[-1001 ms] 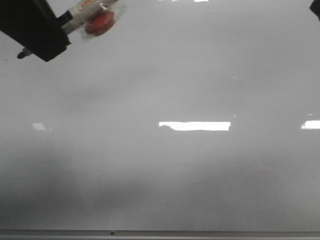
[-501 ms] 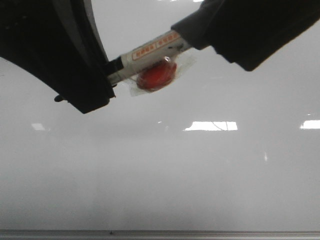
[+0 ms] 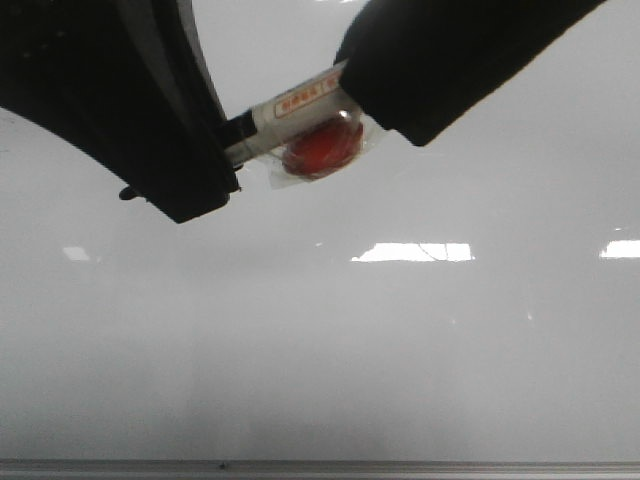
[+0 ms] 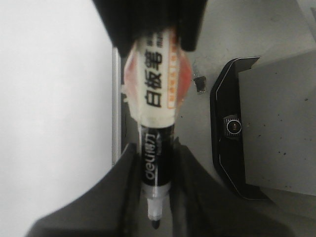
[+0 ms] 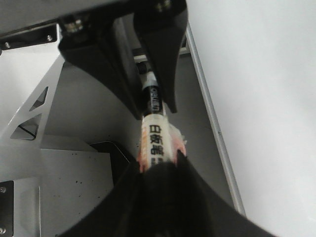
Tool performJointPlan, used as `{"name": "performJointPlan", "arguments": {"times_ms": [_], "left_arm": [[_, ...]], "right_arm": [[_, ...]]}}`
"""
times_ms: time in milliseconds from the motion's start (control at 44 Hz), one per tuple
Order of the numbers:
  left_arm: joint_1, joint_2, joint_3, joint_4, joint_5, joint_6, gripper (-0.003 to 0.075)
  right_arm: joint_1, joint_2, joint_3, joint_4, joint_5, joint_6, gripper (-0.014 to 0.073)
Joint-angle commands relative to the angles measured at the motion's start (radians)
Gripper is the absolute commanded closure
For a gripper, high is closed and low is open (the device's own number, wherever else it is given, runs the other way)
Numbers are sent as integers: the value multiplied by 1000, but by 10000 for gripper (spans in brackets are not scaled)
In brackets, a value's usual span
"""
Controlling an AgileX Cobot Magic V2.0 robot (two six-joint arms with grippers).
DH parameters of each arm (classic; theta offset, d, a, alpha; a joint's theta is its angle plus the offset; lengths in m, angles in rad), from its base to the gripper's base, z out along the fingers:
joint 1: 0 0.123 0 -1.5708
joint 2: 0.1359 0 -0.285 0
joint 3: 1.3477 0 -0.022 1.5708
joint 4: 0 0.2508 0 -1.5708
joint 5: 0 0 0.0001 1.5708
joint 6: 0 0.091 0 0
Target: Write number 8 on whiteboard
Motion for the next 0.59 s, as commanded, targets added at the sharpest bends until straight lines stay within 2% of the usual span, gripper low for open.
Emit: {"name": "performJointPlan", "arguments": {"times_ms": [0, 46, 137, 205, 296, 364, 455, 569], "left_arm": [[-8, -23, -32, -21, -48, -1, 731], [-8, -23, -32, -21, -48, -1, 708], [-8, -23, -32, -25, -50, -10, 577], [-6, -23, -32, -22, -63, -33, 455], [-6, -37, -32, 15, -81, -79, 336], [-6, -66, -32, 61, -87, -127, 305], [-6, -124, -32, 116, -91, -209, 309], [0, -215, -25, 182, -89, -318, 309]], "right_arm": [[0, -17, -37, 50, -26, -11, 579], [0, -17, -37, 50, -23, -11, 625], [0, -17, -37, 50, -16, -11, 698], [0, -17, -37, 50, -10, -11, 712], [-1, -21, -37, 48, -2, -10, 711], [-3, -34, -37, 19, 4, 10, 711], [-3, -71, -37, -77, 1, 104, 711], [-5, -127, -37, -293, 9, 325, 711]]}}
